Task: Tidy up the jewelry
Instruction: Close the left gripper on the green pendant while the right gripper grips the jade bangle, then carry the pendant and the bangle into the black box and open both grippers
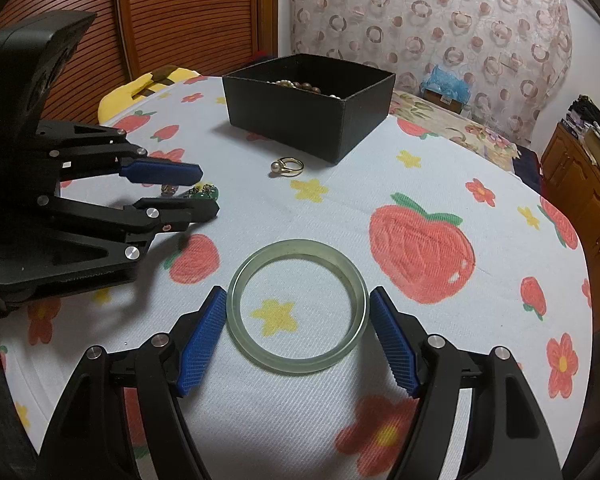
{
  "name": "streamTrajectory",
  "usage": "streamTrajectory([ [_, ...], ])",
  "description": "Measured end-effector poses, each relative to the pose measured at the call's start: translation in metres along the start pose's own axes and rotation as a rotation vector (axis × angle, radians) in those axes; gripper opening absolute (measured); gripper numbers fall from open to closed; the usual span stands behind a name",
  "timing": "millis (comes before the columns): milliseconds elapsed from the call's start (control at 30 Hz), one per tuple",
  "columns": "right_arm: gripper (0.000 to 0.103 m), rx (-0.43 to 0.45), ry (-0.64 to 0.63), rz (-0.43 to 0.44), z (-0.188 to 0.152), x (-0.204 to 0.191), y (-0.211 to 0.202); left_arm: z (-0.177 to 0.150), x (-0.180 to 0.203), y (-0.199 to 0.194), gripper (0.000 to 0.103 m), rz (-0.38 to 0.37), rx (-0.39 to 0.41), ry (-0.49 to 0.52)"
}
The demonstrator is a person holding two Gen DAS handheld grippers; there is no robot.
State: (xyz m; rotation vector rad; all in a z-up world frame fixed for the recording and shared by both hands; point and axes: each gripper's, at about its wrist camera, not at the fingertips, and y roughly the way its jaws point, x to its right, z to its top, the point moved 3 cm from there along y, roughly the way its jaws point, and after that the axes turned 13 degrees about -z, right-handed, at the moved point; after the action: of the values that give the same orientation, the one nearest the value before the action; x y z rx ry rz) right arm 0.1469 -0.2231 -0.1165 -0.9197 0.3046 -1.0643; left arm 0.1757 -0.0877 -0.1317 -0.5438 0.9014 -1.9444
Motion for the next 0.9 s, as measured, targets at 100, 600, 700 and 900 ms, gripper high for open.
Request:
streamTrajectory([
  [100, 0.075, 0.000, 0.000, 0.000, 0.000, 0.000, 0.000, -0.002, -0.003, -0.001, 0.025, -0.015, 0.001, -0.010],
  [600, 0.075, 0.000, 0.000, 0.000, 0.000, 0.000, 0.000, -0.005, -0.003, -0.048, 0.014, -0.110, 0.106, -0.055],
  [700, 0.075, 0.000, 0.000, 0.000, 0.000, 0.000, 0.000, -0.010, -0.002, -0.058, 0.014, -0.154, 0.117, -0.067],
  [900, 0.075, 0.000, 0.000, 0.000, -0.001, 0.000, 0.000, -0.026, -0.008, -0.069, 0.014, -0.145, 0.115, -0.084],
])
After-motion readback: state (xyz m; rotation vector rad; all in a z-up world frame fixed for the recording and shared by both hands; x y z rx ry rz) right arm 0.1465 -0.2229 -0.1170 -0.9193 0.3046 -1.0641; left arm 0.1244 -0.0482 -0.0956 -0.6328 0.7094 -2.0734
